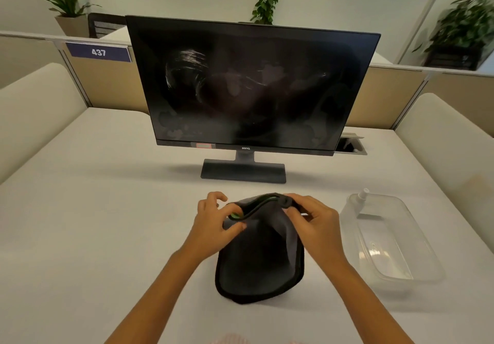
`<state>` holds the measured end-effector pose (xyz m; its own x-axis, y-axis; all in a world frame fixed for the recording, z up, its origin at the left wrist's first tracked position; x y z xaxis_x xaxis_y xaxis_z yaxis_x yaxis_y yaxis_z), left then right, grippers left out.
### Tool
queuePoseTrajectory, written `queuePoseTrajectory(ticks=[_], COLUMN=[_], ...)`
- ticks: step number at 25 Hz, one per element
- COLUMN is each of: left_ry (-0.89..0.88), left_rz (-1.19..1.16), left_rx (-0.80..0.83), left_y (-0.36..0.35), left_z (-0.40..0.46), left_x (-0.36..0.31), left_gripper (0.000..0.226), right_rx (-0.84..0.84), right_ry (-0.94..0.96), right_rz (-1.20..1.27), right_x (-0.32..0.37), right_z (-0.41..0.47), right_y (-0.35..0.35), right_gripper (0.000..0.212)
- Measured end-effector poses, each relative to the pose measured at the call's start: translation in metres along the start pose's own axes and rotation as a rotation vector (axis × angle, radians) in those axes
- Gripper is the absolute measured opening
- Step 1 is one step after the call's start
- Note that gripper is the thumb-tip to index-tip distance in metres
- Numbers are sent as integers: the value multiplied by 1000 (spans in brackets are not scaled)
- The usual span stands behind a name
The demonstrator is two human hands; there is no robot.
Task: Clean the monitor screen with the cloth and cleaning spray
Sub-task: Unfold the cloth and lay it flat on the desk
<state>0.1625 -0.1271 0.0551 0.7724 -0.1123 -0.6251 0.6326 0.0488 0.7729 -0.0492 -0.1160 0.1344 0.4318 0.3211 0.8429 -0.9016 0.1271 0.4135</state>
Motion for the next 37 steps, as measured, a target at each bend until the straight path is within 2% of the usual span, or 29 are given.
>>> queuePoseTrajectory(ticks=[2,4,6,9,14,16,19,21,23,25,27,30,34,37], left_ry=[-31,-110,-192,-280,-380,-391,-409,-411,-401,-383,-362,-338,-247,-170], left_rz=[97,97,24,-155,-325,-432,-517,-545,-571,-603,-642,-668,-580,-564], left_rx=[-41,-152,-218,-220,-279,-260,-240,-208,-164,-128,-150,-208,-79,-54], left_y=[10,41,77,126,191,207,220,220,214,209,210,209,149,95], left_z=[13,32,51,74,91,94,97,101,104,107,108,101,79,61], left_x=[6,-6,-30,-73,-127,-140,-161,-176,-187,-193,-190,-171,-125,-88], left_gripper=[17,19,19,11,15,22,32,34,35,35,35,35,39,26], right_rx=[-42,-113,-183,-251,-250,-229,-154,-16,139,243,303,271,197,131], right_ry=[23,29,20,37,78,70,91,206,332,391,420,468,504,476], right_rz=[6,-24,-71,-75,16,-2,-116,-292,-480,-532,-391,-239,-193,-134], right_x=[6,9,12,29,69,81,103,131,157,175,188,200,203,198], right_z=[14,30,46,73,113,130,152,162,167,168,167,165,163,165], right_y=[16,33,49,68,91,97,105,93,70,47,33,27,30,43], right_gripper=[25,26,27,24,8,14,39,57,66,54,34,19,16,16])
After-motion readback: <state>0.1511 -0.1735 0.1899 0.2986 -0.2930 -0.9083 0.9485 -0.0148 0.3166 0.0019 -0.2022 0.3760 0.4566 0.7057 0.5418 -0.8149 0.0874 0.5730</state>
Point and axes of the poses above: each hand's wrist, its own z-axis towards the middle knuckle, its own y-axis out of the back of the hand, x = y × z, the point moved 9 cm from there along z, towards the middle knuckle, and after that the axes turned 3 degrees about z, right-handed, at the moved point
